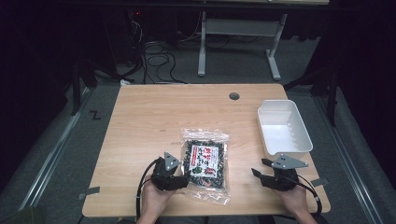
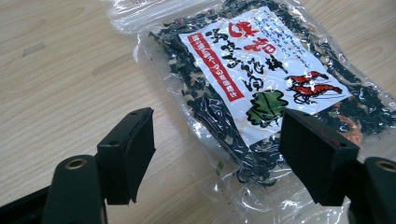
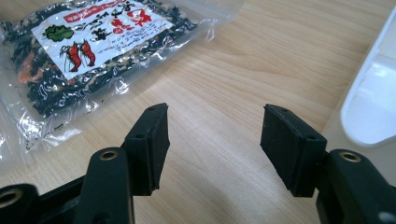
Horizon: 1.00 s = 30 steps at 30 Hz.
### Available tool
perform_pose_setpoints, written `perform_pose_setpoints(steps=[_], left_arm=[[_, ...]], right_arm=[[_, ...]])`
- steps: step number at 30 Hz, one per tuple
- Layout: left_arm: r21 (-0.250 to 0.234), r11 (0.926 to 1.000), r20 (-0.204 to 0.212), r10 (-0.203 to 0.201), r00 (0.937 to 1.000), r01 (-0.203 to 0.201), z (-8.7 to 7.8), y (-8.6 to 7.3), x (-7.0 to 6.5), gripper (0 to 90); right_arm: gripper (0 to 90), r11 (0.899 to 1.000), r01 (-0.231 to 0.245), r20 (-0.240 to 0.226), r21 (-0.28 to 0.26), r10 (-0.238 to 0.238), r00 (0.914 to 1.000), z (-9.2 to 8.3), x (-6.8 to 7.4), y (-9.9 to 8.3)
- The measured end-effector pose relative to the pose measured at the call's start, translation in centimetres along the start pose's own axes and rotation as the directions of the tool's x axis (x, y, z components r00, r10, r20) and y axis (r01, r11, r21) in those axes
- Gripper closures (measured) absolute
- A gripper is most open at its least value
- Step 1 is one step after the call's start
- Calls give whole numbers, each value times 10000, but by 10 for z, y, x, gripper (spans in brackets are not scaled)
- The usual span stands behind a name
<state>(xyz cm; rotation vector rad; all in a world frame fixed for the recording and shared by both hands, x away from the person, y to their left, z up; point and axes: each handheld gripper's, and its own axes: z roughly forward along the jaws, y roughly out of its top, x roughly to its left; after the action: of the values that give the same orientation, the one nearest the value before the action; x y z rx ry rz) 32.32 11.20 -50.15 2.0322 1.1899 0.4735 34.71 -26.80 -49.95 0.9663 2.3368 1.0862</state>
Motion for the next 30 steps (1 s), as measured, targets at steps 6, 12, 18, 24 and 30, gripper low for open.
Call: perform_pose_setpoints(steps=[6,12,18,24,30], left_arm=[[-19,10000,55,18,10000,-18,1,2,0,274],[-102,9995,-21,294,9996,-294,2,4,-6,280],[-126,9995,-147,303,9994,-305,1,9,-10,288],[130,9997,-94,-196,9998,197,5,16,-12,261],[742,9968,45,-302,9995,298,17,20,-12,210]], right_arm=[[395,10000,-34,-38,-25,34,10000,2,3,-1],[385,9996,155,53,-240,-154,9999,1,0,-1],[381,9986,399,150,-335,-394,9991,3,3,-1],[349,9989,289,155,-379,-283,9995,2,3,-1],[331,10000,-75,-144,-10,75,9999,4,0,-1]])
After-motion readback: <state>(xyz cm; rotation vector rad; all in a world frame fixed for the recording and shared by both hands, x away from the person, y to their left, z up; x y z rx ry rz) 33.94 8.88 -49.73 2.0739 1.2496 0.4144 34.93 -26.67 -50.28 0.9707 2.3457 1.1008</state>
